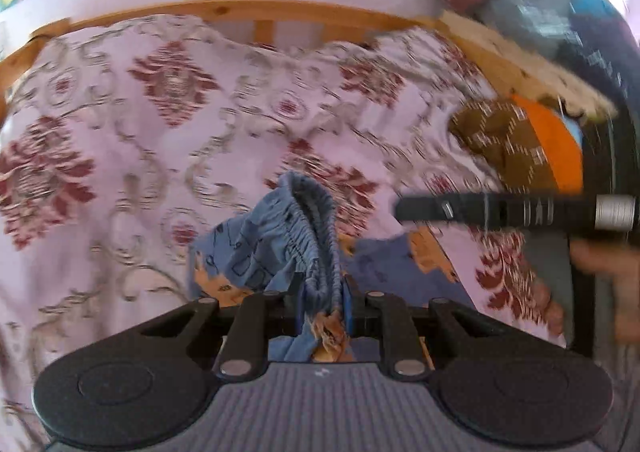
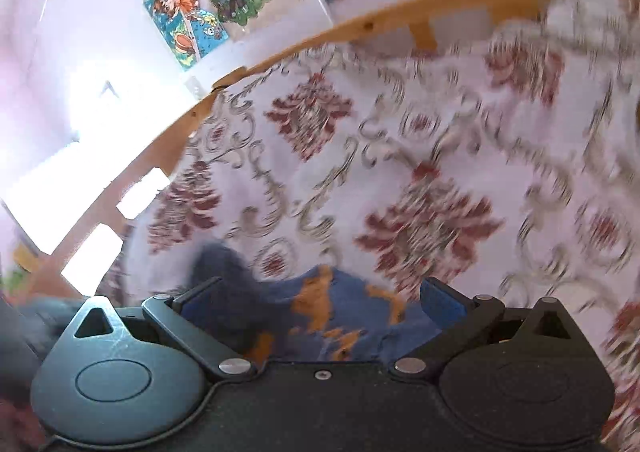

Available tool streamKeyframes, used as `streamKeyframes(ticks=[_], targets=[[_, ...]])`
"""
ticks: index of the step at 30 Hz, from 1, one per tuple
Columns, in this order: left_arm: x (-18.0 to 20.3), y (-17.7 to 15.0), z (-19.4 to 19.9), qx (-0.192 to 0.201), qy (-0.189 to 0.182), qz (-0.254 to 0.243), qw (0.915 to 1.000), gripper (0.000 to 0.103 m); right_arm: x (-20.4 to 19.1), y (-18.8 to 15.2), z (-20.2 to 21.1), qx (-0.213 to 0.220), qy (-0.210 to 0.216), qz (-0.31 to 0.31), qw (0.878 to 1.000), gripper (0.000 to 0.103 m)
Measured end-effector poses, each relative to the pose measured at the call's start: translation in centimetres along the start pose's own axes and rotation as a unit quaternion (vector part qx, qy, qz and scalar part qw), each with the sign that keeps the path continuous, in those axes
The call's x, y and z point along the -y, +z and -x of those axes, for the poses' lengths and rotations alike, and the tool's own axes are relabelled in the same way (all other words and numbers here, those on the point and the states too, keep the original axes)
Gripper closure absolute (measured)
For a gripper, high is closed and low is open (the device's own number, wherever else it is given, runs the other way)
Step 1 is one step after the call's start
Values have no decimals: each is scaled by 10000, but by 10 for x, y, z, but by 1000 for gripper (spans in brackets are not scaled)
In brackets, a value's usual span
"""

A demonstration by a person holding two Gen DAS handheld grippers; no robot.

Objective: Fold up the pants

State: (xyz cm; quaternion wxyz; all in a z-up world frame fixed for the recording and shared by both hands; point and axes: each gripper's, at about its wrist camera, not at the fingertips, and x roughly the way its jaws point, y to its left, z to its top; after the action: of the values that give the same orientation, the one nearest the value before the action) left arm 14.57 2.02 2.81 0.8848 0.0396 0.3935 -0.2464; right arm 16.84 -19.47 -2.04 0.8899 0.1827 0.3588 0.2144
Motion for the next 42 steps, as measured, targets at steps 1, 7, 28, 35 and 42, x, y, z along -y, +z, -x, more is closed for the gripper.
streamKeyframes(ticks=[1, 7, 28, 35, 42], targets=[[12, -3, -6, -14, 21, -106, 9999, 83, 5, 0, -1, -103, 132, -180, 9997, 1], [60, -22, -32, -198, 91, -608, 9979, 83, 27, -15, -17, -649, 588, -940, 9917, 6], [142, -19, -56, 123, 474, -775, 9958, 83, 58, -12, 13, -541, 305, -571, 9964, 81], [161, -26, -91, -99, 369, -1009, 9942, 82, 93, -29, 12, -504, 153, -444, 9976, 81], [161, -34, -104, -310, 13, -955, 9949, 44, 99, -42, 4, -503, -98, -65, 9987, 63]])
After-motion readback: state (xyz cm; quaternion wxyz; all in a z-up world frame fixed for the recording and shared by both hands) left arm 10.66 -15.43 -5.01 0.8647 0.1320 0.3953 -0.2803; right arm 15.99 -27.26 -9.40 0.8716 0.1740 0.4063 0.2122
